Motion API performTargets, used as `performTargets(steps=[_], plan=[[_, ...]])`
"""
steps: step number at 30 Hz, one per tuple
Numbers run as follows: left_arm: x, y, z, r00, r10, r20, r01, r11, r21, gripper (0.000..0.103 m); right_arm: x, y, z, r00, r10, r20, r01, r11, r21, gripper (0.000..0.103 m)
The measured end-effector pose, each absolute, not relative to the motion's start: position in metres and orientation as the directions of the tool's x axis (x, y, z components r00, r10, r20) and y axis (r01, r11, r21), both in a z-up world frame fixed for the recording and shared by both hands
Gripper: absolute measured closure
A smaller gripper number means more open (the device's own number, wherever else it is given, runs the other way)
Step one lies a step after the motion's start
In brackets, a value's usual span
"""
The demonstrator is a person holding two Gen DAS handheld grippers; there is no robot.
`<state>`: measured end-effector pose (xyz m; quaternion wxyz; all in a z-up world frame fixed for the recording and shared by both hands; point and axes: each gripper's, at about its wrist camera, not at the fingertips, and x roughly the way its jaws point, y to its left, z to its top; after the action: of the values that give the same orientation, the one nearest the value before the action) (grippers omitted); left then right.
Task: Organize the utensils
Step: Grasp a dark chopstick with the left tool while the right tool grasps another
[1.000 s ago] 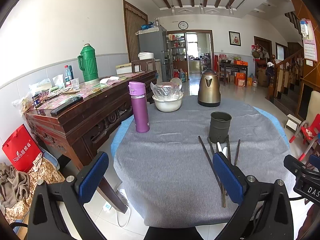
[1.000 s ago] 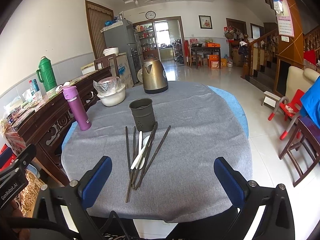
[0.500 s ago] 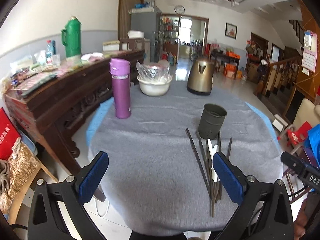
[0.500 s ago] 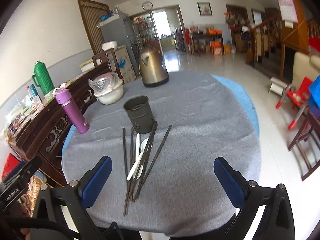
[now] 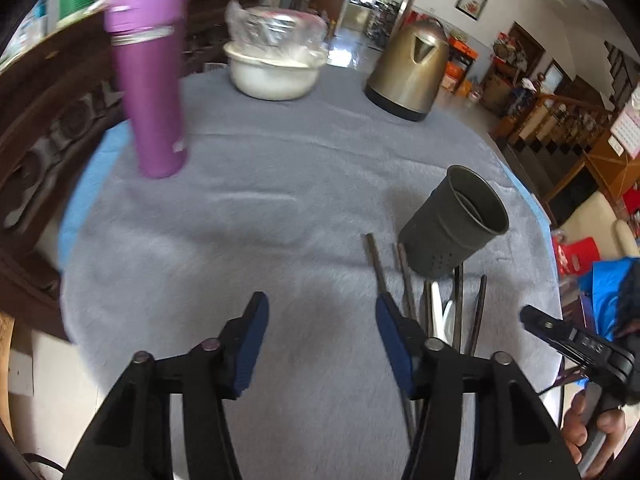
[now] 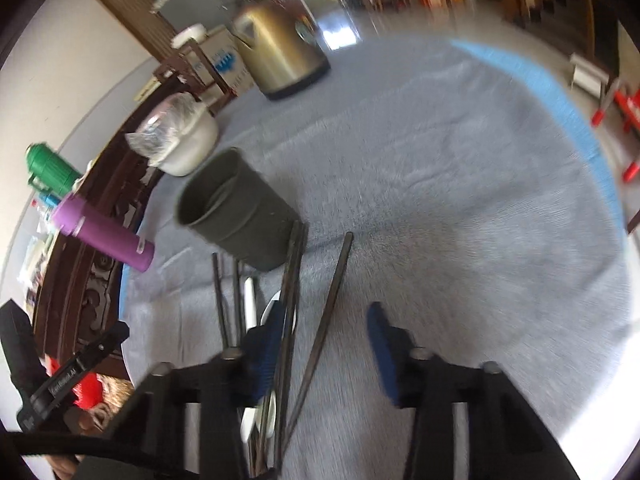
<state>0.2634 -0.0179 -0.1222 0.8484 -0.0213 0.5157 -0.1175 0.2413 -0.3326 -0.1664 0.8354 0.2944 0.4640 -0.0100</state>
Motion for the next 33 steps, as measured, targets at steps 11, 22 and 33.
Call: performTargets(steps=[11,22,33], plan=[[0.316,-0.065,-0.180,0.278,-0.238,-0.931,0.226,0.958,-0.178,0.057,0.300,-0.341,-0.216,0.435,0.250,-0.865,0.403,0.805,0.436,0.074],[0.352,-0.087,-0.210,0.249,-0.176,-0.952,0.225,0.967,-0.120,0.057,0.307,-0.316,-0.212,0.476,0.116,-0.872,0.300,0.910,0.285,0.091],[0.373,-0.093,-0.193,0.255,-0.244,-0.936,0.289,0.943,-0.168,0.096,0.283,-0.341,-0.195,0.544,0.253,-0.800,0.246,0.864,0.440,0.094]])
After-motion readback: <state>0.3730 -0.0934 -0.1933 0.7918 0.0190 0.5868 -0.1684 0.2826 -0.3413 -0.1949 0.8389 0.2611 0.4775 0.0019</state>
